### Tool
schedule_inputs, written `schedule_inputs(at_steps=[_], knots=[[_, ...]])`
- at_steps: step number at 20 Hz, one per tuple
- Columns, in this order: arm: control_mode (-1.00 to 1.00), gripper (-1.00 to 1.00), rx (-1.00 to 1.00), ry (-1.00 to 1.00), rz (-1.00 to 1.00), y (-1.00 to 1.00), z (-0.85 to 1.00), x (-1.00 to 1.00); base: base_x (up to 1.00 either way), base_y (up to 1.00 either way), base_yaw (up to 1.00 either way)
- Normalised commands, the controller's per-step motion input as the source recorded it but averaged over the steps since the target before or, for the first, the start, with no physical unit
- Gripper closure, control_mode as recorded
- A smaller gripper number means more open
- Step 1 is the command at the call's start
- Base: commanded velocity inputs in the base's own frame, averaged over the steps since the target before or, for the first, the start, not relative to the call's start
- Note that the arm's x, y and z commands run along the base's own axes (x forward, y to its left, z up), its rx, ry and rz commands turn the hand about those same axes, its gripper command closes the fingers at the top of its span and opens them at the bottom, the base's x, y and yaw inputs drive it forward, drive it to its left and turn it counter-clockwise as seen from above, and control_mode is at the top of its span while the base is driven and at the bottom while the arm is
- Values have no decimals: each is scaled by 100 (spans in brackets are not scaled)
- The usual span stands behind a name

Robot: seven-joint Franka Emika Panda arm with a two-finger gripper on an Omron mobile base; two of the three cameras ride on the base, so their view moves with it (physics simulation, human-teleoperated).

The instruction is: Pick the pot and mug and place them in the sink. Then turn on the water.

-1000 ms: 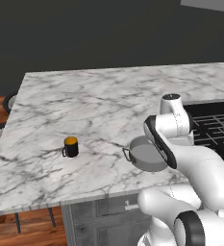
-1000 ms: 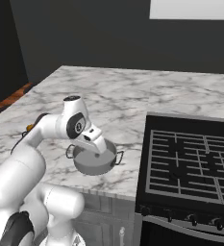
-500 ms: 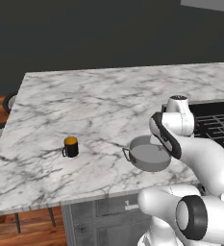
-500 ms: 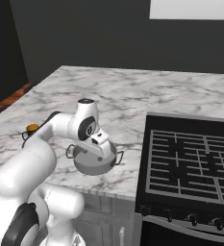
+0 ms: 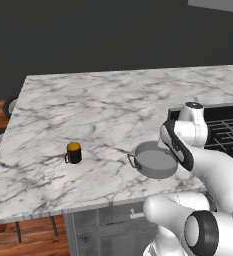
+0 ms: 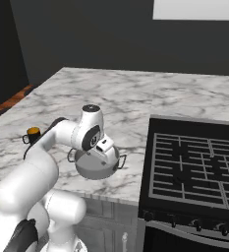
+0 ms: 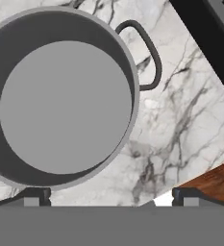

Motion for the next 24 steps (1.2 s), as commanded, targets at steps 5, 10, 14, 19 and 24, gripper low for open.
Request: schedule_inputs(at_steps=[5,10,14,19,24], knots=[[-100,-100,0,-26,-2,0,-24,0,0,0,0],[-100,-100,0,-11,-3,0,-28,0,0,0,0],[-100,-100,0,-1,-6,0,-8,0,0,0,0],[-100,-100,0,0,-6,0,0,0,0,0,0],[-100,-100,0,0,-5,0,0,0,0,0,0]])
